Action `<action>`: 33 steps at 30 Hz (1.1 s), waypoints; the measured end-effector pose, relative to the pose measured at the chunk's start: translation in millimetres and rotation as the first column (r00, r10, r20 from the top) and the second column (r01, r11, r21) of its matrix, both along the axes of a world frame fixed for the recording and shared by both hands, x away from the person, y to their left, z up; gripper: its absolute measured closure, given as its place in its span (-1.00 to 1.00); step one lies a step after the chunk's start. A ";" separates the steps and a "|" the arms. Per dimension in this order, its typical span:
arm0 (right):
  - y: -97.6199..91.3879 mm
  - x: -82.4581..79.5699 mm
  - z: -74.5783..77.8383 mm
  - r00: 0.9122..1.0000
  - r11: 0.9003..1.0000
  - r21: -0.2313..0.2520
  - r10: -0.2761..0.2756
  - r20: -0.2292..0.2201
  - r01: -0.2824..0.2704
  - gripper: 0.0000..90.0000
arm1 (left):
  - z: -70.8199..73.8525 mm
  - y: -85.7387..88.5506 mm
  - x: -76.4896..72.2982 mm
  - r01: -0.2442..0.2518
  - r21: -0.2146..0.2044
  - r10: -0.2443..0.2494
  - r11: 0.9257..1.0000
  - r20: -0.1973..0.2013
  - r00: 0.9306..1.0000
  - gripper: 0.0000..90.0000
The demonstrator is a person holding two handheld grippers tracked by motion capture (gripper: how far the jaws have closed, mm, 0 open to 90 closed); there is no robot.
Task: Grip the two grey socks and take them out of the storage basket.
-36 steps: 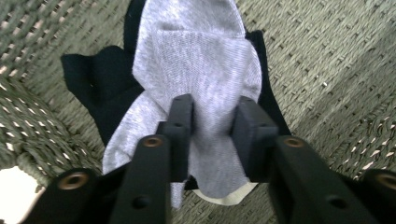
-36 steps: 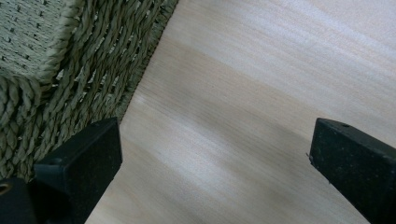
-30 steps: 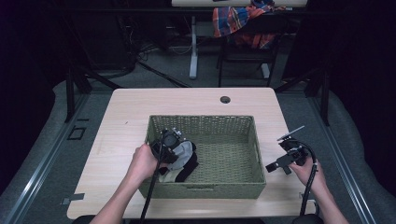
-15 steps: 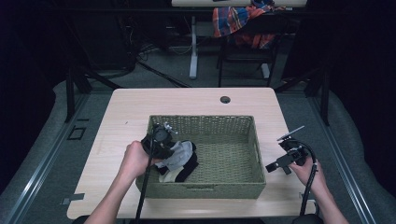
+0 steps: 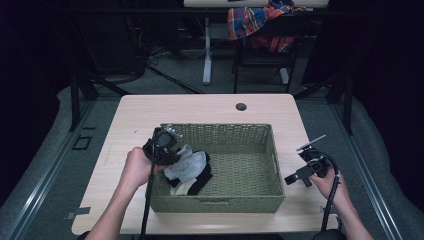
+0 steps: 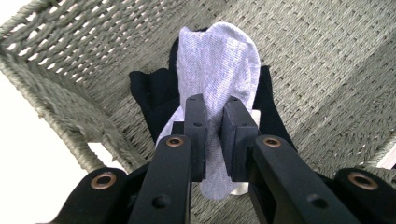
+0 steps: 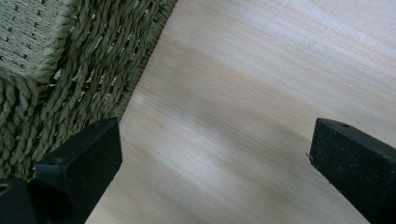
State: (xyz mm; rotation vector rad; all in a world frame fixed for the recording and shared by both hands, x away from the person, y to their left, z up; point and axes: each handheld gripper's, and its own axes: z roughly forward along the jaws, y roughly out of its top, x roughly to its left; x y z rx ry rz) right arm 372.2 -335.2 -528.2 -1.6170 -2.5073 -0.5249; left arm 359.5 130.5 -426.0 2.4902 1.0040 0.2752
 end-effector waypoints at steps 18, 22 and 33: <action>-0.3 -0.1 -0.2 1.000 1.000 0.008 -0.002 -0.004 0.002 -0.95 | 26.6 26.1 -1.5 -0.050 -0.050 0.053 0.997 0.059 0.997 0.83; -0.2 -0.2 -0.2 1.000 1.000 0.000 -0.003 0.000 0.003 -0.95 | 33.0 35.8 -2.3 -0.070 -0.070 0.075 0.995 0.068 0.995 0.83; -0.2 -0.4 0.3 1.000 1.000 -0.004 -0.001 0.003 0.001 -0.95 | 43.7 65.5 -3.7 -0.144 -0.084 0.152 0.986 0.095 0.984 0.83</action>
